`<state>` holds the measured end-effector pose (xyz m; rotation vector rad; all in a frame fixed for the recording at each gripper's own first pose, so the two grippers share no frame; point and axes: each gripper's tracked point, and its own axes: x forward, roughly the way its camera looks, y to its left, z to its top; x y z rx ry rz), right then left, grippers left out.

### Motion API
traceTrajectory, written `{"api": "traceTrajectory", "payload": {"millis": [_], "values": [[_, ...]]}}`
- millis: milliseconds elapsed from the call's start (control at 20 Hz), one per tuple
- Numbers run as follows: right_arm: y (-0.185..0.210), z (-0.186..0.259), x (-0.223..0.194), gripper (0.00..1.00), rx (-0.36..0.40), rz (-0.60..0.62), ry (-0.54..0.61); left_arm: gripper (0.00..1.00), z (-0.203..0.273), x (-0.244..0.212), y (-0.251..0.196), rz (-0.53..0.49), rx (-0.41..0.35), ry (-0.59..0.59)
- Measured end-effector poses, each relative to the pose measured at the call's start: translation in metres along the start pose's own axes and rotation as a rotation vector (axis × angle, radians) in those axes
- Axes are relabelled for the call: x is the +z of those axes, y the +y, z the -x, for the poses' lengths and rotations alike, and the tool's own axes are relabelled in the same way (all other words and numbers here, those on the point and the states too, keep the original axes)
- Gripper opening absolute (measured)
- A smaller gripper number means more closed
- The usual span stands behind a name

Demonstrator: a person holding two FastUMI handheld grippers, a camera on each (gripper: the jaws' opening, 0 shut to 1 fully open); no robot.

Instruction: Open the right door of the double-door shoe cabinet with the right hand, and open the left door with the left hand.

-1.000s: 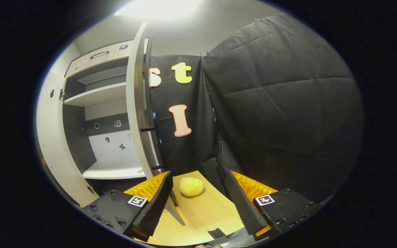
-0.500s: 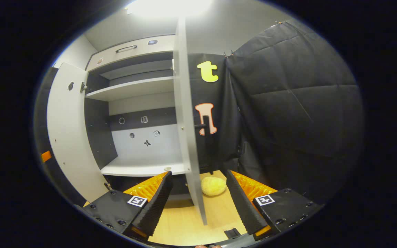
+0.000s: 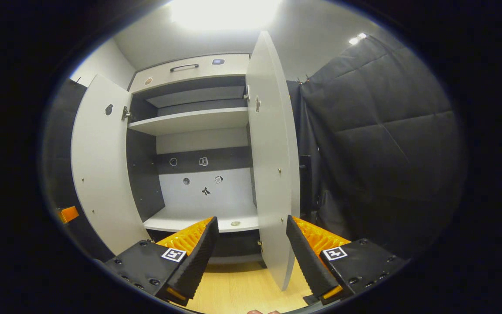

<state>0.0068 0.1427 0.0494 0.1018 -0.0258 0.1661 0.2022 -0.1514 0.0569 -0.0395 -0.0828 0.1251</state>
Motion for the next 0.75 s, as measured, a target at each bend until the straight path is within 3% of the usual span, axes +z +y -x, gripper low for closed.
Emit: {"api": "traceTrajectory", "payload": {"millis": [200,400,750], "values": [[0.008,0.007,-0.012,0.98,-0.003,-0.018,0.018,0.98,-0.002,-0.002,0.002,-0.028,0.037,-0.022],[0.010,0.006,-0.017,0.98,-0.010,-0.005,0.027,0.99,-0.005,-0.008,-0.010,-0.080,-0.007,-0.006],[0.012,-0.004,-0.012,0.98,-0.011,0.006,0.000,0.98,-0.010,-0.021,-0.028,-0.084,-0.058,0.034]]}}
